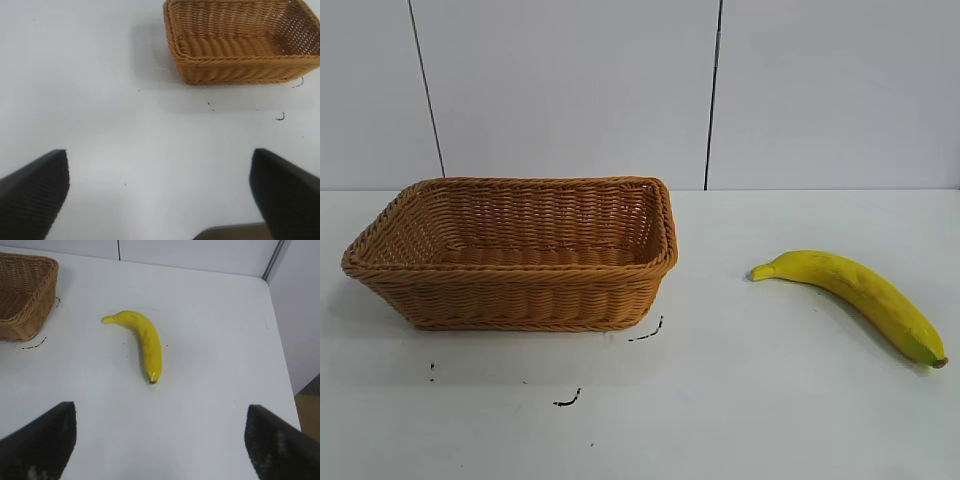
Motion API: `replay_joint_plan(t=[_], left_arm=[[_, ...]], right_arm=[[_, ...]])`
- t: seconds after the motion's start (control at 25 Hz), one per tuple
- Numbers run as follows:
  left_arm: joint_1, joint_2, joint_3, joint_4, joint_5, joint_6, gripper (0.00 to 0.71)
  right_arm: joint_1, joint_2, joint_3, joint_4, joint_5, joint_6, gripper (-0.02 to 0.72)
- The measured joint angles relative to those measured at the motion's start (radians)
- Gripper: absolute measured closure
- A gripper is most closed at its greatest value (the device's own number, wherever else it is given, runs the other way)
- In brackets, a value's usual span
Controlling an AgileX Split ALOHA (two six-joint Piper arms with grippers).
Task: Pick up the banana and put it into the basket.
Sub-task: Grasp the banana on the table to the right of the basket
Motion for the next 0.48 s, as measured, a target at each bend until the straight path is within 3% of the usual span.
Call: replay_joint_plan(t=[0.48], left_arm=[[0.0, 0.0, 0.0, 0.0, 0.0, 0.0, 0.015]], right_arm=[[0.0, 0.646, -0.344, -0.009, 0.012, -0.05, 0.048]])
